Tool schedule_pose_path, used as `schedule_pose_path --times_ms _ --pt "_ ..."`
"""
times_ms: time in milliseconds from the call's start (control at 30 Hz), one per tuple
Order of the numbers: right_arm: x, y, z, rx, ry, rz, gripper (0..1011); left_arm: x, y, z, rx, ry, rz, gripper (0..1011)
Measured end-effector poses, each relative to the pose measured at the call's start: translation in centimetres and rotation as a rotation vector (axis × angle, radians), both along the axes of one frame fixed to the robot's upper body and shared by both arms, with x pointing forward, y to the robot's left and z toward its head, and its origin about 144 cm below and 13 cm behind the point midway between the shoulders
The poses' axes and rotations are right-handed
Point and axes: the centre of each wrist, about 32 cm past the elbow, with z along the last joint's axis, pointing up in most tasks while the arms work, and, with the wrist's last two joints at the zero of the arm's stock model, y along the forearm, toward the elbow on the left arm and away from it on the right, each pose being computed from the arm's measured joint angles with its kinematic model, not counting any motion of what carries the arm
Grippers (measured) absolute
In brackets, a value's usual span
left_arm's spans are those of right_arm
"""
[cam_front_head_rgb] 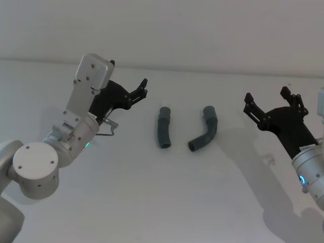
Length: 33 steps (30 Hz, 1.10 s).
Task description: Use both hands to pick up one end of the pipe from the table, align the ends, and insert them.
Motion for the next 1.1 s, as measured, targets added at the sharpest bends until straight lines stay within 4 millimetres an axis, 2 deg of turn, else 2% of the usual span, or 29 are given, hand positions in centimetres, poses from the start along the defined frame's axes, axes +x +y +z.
schedule_pose_path --times_ms 1100 --pt "0.00 0.00 0.00 0.000 0.000 0.000 996 0.00 0.00 0.00 0.000 0.000 0.000 1000"
